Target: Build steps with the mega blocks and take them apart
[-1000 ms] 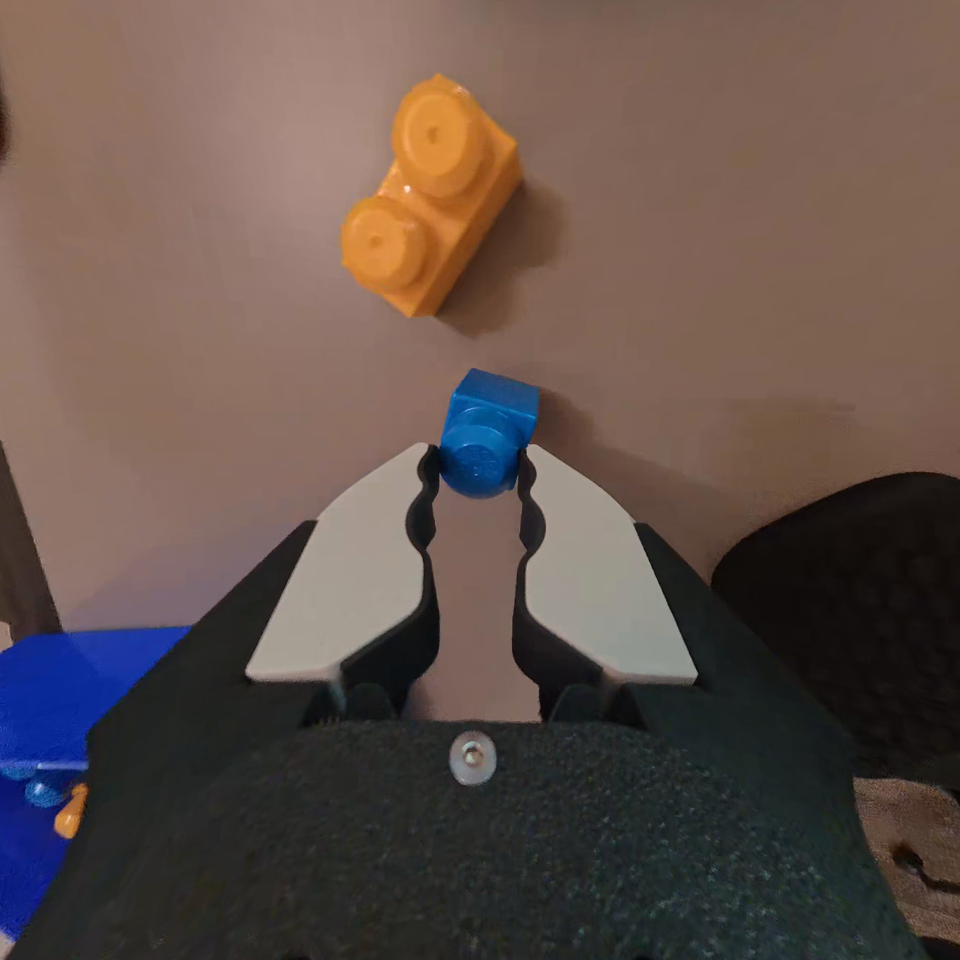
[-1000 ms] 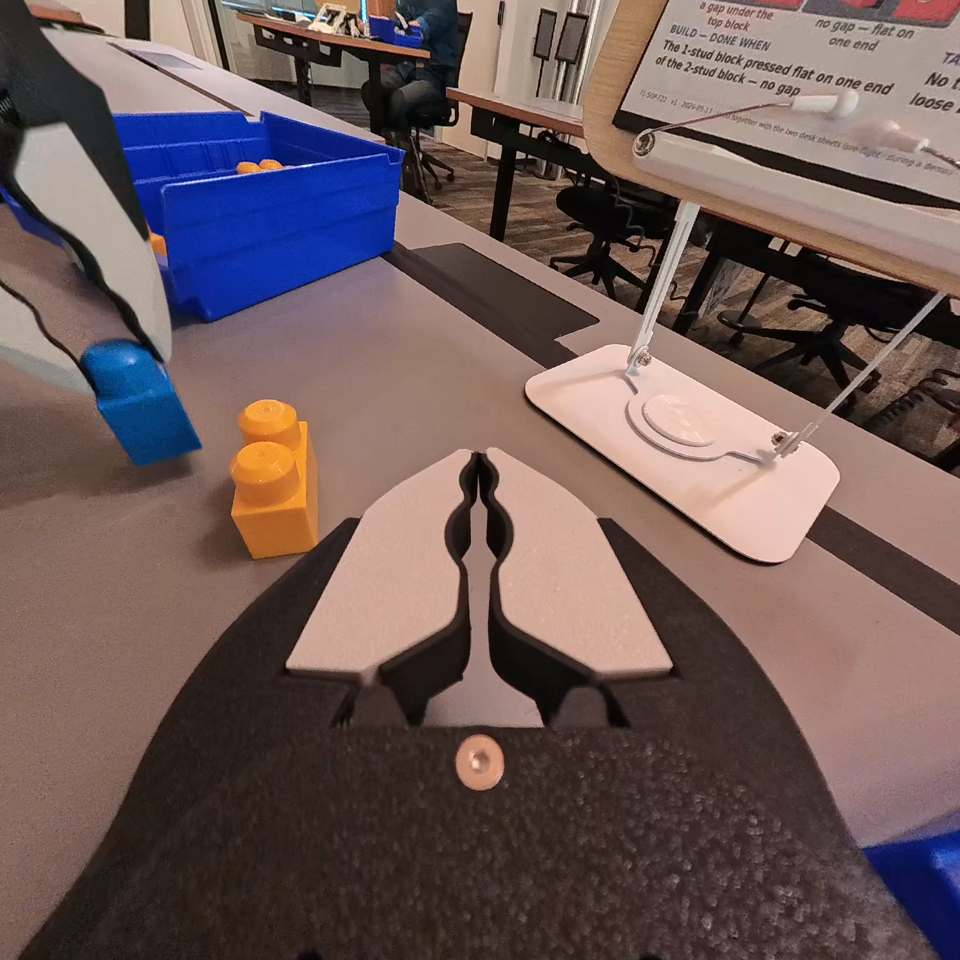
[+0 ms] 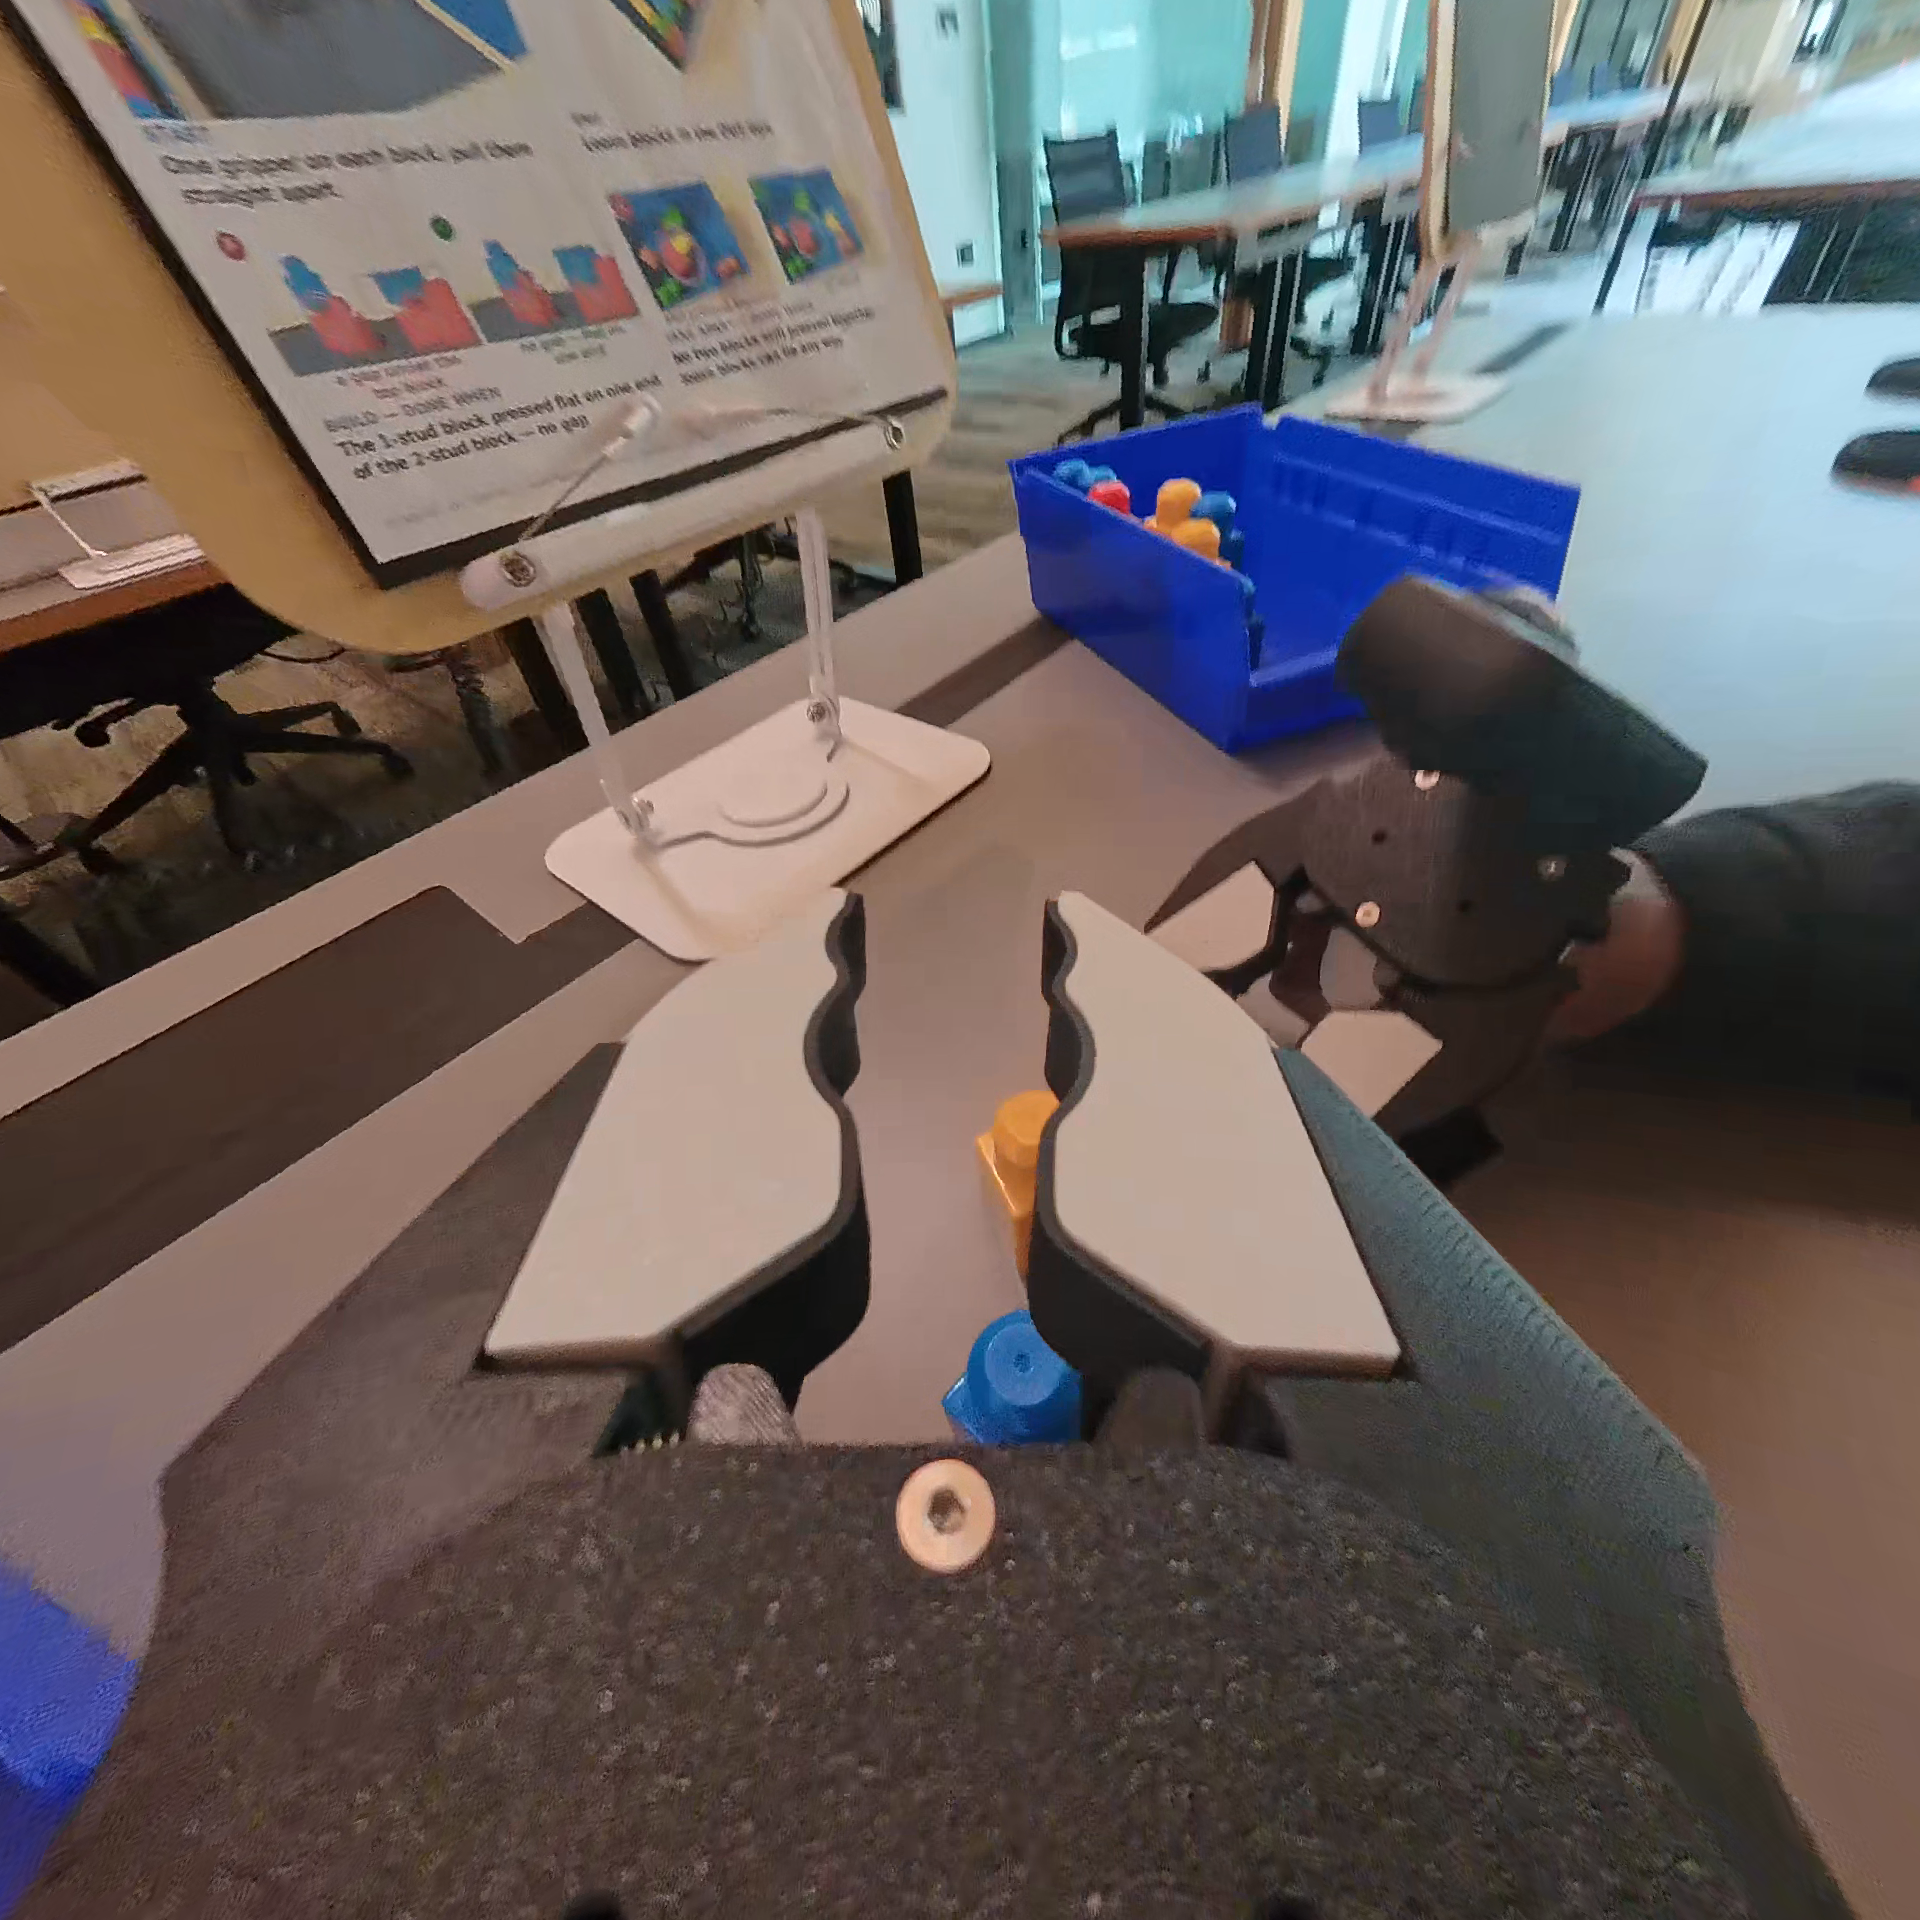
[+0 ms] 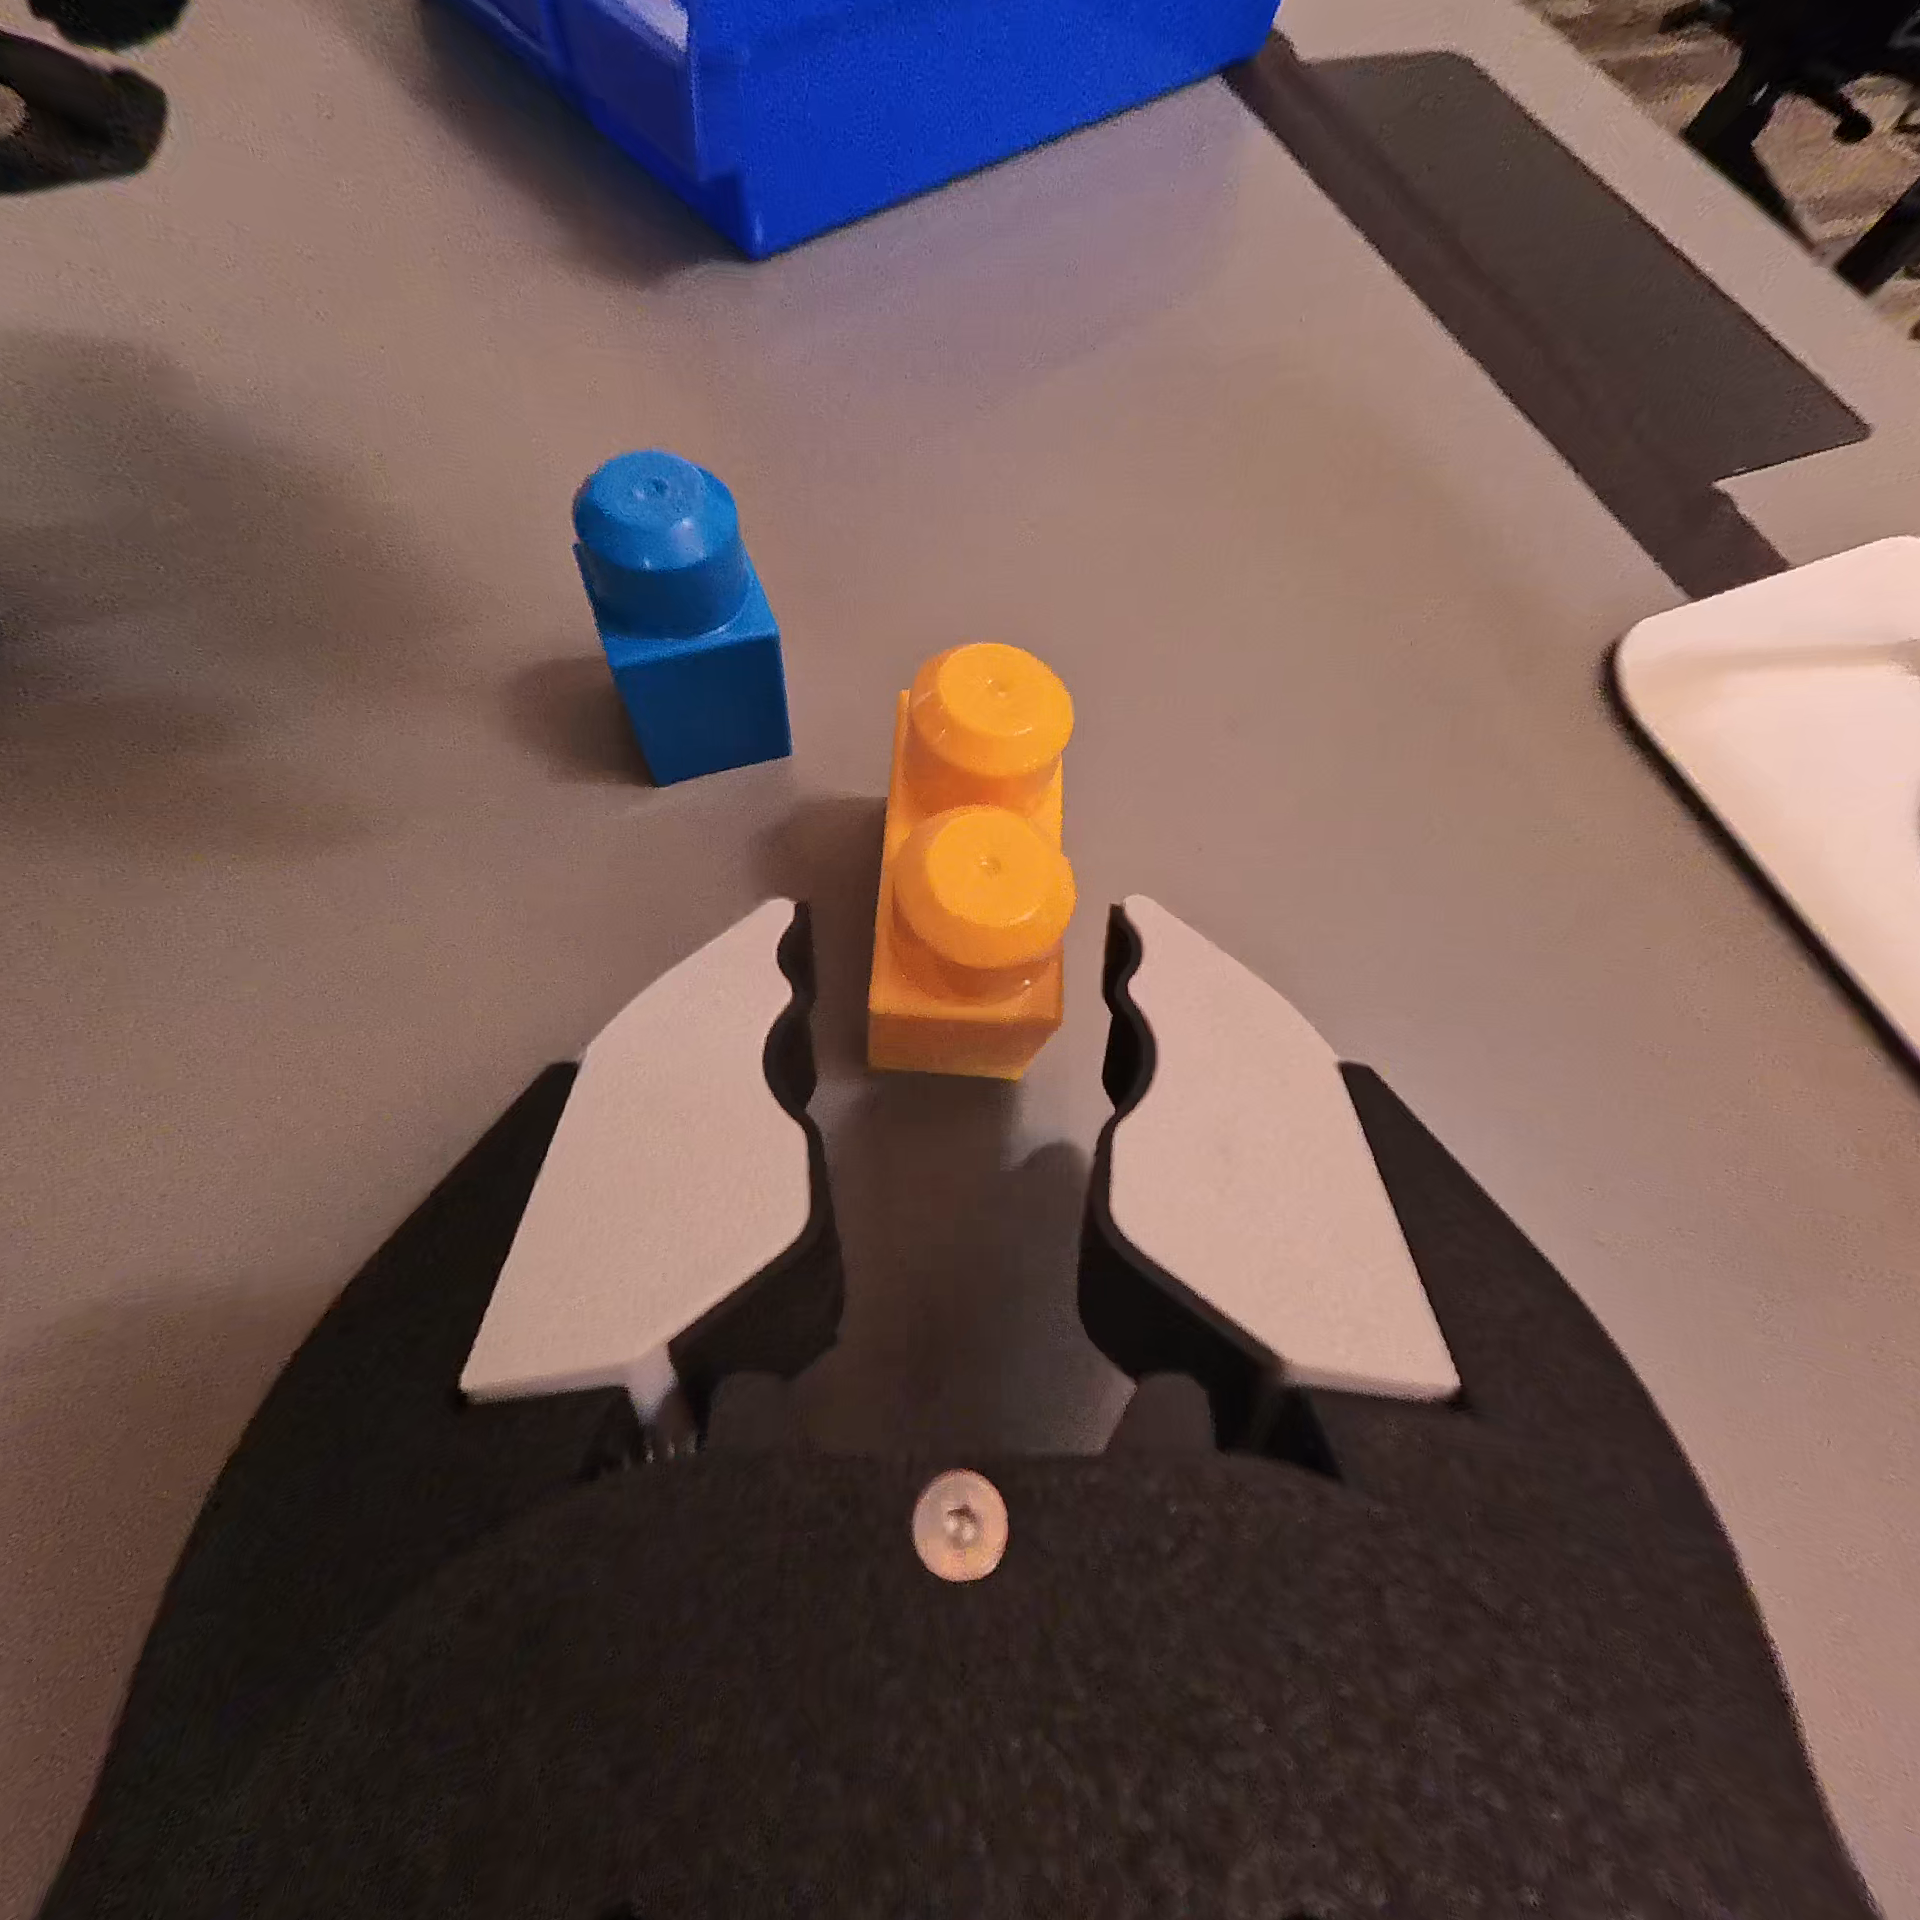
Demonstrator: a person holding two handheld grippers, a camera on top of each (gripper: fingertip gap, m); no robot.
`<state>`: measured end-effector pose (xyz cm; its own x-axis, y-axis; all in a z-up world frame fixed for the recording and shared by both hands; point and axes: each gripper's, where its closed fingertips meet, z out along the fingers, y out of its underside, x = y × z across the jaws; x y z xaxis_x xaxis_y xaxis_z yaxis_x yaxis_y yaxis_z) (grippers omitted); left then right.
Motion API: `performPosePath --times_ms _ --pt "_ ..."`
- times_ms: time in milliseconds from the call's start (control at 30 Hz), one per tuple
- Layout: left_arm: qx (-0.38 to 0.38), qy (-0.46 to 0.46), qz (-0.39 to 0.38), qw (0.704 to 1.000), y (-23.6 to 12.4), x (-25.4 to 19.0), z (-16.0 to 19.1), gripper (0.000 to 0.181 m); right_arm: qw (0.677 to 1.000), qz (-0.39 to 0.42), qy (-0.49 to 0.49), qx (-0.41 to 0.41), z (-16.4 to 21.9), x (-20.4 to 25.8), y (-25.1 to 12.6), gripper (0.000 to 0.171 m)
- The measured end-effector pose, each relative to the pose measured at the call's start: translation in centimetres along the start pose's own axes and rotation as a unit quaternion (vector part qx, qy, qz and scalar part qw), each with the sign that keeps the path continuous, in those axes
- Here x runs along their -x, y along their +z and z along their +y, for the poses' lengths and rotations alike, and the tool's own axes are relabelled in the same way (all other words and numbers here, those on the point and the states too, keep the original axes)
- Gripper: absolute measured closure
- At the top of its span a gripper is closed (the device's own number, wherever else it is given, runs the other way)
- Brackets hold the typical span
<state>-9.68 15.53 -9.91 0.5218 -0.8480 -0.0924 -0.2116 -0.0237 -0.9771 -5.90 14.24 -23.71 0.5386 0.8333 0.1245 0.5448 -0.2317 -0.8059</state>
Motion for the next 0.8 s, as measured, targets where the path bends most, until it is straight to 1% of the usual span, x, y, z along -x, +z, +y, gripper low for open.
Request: performPosePath --times_ms 67,167,267,433,567,667,800 --pt "-0.021 -0.017 0.0 1.0 0.0 0.4 0.2 0.151 1.0 0.004 -0.017 0.019 0.6 -0.1 0.4 0.133" --pt "-0.02 -0.012 0.009 1.0 0.4 0.3 1.6 0.151 0.998 -0.017 -0.049 0.033 1.0 0.0 -0.4 0.134" --pt "-0.002 0.009 0.023 1.0 0.8 0.0 3.1 0.151 0.994 -0.07 -0.071 0.037 1.7 0.3 -2.2 0.134" --pt "-0.003 0.017 0.028 0.999 0.9 -0.2 3.5 0.152 0.983 -0.164 -0.082 -0.009 2.0 1.5 -5.6 0.134" --pt "-0.014 0.023 0.045 0.999 0.9 -1.2 3.1 0.153 0.975 -0.201 -0.08 -0.04 1.5 2.2 -7.4 0.134" --pt "-0.024 0.021 0.092 0.995 0.8 -3.1 2.5 0.152 0.97 -0.223 -0.076 -0.063 0.6 2.7 -8.7 0.134" --pt "-0.012 0.032 0.175 0.984 0.8 -6.8 2.7 0.145 0.962 -0.238 -0.073 -0.108 -1.1 3.0 -10.5 0.134"
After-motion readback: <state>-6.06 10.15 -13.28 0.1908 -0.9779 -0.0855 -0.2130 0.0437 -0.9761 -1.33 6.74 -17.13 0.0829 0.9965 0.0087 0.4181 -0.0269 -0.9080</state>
